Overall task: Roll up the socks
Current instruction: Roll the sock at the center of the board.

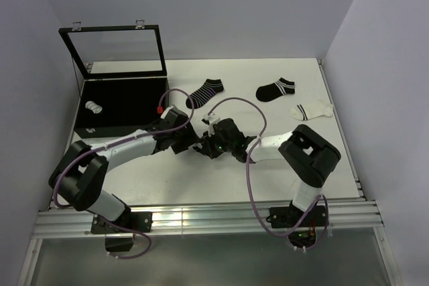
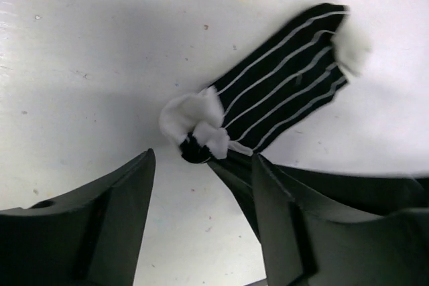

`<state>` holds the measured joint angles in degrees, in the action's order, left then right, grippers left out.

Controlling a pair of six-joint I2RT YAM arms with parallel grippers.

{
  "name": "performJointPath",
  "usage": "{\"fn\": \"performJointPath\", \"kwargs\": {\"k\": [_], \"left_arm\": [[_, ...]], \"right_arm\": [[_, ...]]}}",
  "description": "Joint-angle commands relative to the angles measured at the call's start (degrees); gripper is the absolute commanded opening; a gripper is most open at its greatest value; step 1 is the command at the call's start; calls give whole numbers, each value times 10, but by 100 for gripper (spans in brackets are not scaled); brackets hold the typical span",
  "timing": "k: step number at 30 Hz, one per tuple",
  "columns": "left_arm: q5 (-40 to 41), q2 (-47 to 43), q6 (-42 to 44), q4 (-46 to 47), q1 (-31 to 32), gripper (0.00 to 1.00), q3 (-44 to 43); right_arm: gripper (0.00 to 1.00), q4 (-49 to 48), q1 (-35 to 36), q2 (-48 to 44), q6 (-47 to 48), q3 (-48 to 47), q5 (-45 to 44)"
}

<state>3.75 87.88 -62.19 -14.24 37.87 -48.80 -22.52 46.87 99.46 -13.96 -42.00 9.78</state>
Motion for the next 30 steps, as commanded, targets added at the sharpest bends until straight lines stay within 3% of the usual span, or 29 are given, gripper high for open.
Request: {"fn": "performJointPath", "kwargs": {"k": [1,7,11,16,30], "left_arm": [[6,-45,-13,36,-4,66,23],[5,-91,-18,89,-4,66,76],[-15,-81,-12,105,-3,64,89],[-30,-53,-12,119,-2,64,97],[3,12,-22,96,7,63,64]], "right_arm": [[0,82,-34,15,-45,-1,159],[0,88,-97,67,-115,-42,313],[0,89,-124,104,-141,-65,364],[0,130,-139,137,-134,-97,377],[0,113,-156,177,-147,-99,384]]}}
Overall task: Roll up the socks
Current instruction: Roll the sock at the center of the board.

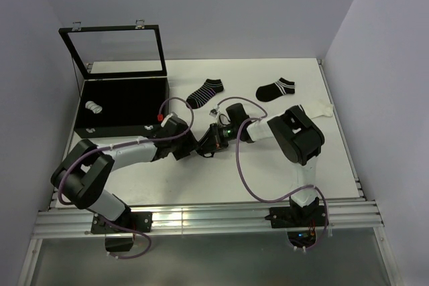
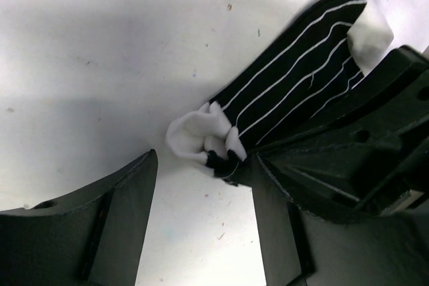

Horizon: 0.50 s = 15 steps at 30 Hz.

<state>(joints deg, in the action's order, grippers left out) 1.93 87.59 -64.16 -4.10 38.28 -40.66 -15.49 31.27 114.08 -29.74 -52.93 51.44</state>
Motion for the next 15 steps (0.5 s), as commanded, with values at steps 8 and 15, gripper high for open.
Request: {"fn": "performJointPath", "kwargs": {"k": [8,15], "left_arm": [[33,47,2,-26,3,56,-36],[32,66,6,-53,3,40,-46]], "right_arm": [[0,20,-3,46,6,22,-32],[0,-3,-5,34,15,38,-47]]}}
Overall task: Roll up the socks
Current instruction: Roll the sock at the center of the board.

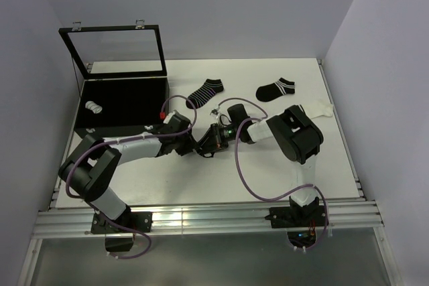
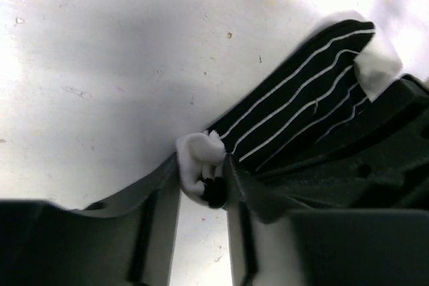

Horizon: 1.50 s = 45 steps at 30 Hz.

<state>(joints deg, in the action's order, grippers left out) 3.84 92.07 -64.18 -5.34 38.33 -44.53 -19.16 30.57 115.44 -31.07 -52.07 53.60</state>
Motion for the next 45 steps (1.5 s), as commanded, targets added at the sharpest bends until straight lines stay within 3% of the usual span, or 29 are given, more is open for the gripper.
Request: {"fn": "performJointPath", "kwargs": {"k": [1,4,9,11,20,34,45], "left_arm": [[10,26,7,-42,3,35,-8],[5,34,13,-55,3,22,-17],[5,43,29,-79,3,5,-41],[4,47,36,-93,3,4,-51],[-9,56,51,-113,3,2,-74],[-29,65,62,-118,2,3,-93],[-33,60,57,-114,2,2,-88]], "right_arm": [[0,33,2,15,36,36,-73],[2,21,3,-17,49,50,-97],[23,13,13,-96,77,78,-154],[32,11,25,-135,97,91,-190],[48,-14,134,-280,217,146,-424],[49,-57,259,-218,302,129,-638],[49,-67,303,-175,305,102,-717]]}}
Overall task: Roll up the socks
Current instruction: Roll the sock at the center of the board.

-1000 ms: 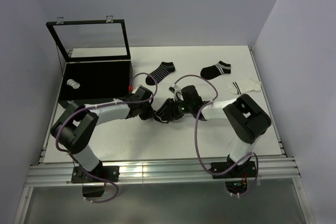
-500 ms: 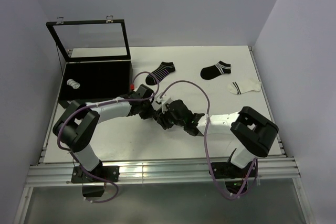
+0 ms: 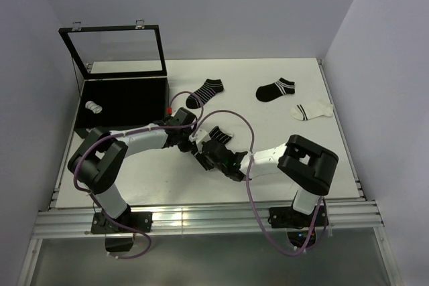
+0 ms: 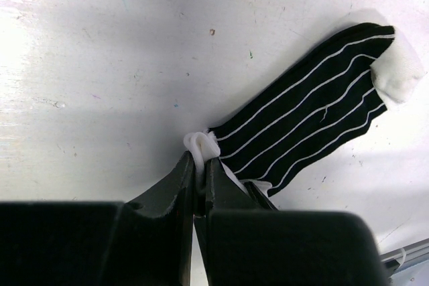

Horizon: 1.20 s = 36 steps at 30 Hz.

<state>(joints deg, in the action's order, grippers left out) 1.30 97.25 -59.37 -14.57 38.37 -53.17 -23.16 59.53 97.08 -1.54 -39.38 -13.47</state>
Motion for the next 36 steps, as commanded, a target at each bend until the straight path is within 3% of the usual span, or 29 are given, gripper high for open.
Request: {"fn": "performJointPath", "kwargs": {"k": [1,6,13,18,22,23,26,30,36], "left_arm": [[-8,8,8,-22,1,3,-2],[-8,6,4,-20,2,2,0],[-17,-1,-13,-6,1,8,12],[-16,-25,-28,-1,-1,24,24],[9,-58,-43,16,-9,43,45],[10,-73,-47,20,-14,51,49],[19,-101,-57,33,-23,62,72],[28,-130,-65,55,-27,71,95],[3,-152,-63,124,-26,73,133]], "right_arm": [[49,-24,16,15,9,-29,-53],[42,-27,23,34,9,-33,-70],[0,-9,22,48,-21,-36,-70],[0,-10,2,15,-64,-4,-2],[0,-10,-53,-9,-107,20,103],[0,-10,-62,-13,-115,23,149],[0,-15,-106,-2,-148,26,249],[0,-64,-153,15,-190,40,357],[0,-161,-226,56,-285,67,487]]}}
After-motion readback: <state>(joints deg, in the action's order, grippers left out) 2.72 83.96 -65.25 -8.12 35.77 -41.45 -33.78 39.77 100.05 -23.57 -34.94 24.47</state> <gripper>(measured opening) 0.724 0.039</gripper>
